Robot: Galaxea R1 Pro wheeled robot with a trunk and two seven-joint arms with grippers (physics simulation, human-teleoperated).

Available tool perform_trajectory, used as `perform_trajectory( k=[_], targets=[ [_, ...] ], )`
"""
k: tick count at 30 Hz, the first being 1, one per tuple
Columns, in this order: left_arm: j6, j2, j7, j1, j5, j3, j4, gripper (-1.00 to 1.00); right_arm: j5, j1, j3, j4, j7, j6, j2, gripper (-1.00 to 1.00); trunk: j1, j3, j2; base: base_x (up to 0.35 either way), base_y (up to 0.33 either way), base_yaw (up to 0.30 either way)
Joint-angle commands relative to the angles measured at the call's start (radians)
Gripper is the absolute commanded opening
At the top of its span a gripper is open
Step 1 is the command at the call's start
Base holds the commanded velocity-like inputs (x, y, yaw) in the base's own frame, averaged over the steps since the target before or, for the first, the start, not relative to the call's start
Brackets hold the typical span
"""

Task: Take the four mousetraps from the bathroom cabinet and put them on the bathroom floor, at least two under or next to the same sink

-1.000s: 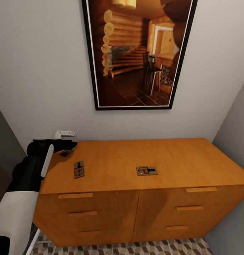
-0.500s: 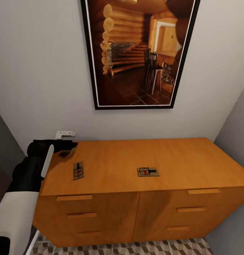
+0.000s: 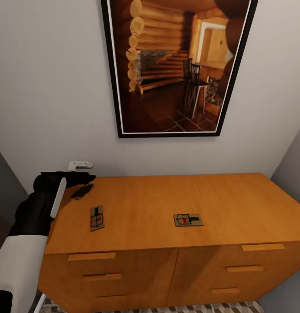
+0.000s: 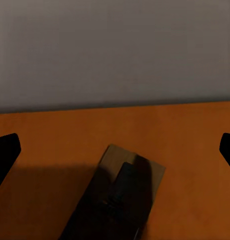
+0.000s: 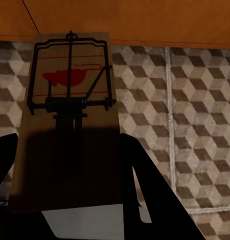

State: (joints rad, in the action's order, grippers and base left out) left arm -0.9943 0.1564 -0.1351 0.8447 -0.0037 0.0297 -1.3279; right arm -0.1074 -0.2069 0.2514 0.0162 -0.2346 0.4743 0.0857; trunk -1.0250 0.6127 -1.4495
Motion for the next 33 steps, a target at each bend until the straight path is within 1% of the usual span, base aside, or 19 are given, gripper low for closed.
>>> perform_trajectory(
  k=[1, 7, 11, 23, 33],
  targets=[
    [-0.004, 0.000, -0.004, 0.001, -0.001, 0.001, -0.001, 1.00, -0.012, -0.001, 0.009, -0.001, -0.005, 0.004, 0.000, -1.00, 0.000, 0.001, 0.000, 0.011, 0.004, 0.000],
    [-0.004, 0.000, -0.004, -0.003, -0.001, 0.001, 0.005, 1.00, -0.012, 0.000, 0.009, -0.001, -0.005, 0.004, 0.000, -1.00, 0.000, 0.001, 0.000, 0.004, 0.015, 0.000],
    [-0.004, 0.000, -0.004, -0.016, -0.001, 0.001, 0.011, 1.00, -0.012, 0.000, 0.009, -0.001, -0.005, 0.004, 0.000, -1.00, 0.000, 0.001, 0.000, 0.001, 0.047, 0.000],
    [0.023, 0.000, -0.004, -0.033, -0.002, 0.001, 0.046, 1.00, -0.012, 0.000, 0.009, -0.001, -0.005, 0.004, 0.000, -1.00, 0.000, 0.001, 0.000, 0.000, 0.005, 0.000],
    [0.040, 0.000, -0.004, -0.035, -0.002, 0.001, 0.067, 1.00, -0.012, 0.000, 0.009, -0.001, -0.005, 0.004, 0.000, -1.00, 0.000, 0.001, 0.000, 0.000, 0.000, 0.000]
  ],
)
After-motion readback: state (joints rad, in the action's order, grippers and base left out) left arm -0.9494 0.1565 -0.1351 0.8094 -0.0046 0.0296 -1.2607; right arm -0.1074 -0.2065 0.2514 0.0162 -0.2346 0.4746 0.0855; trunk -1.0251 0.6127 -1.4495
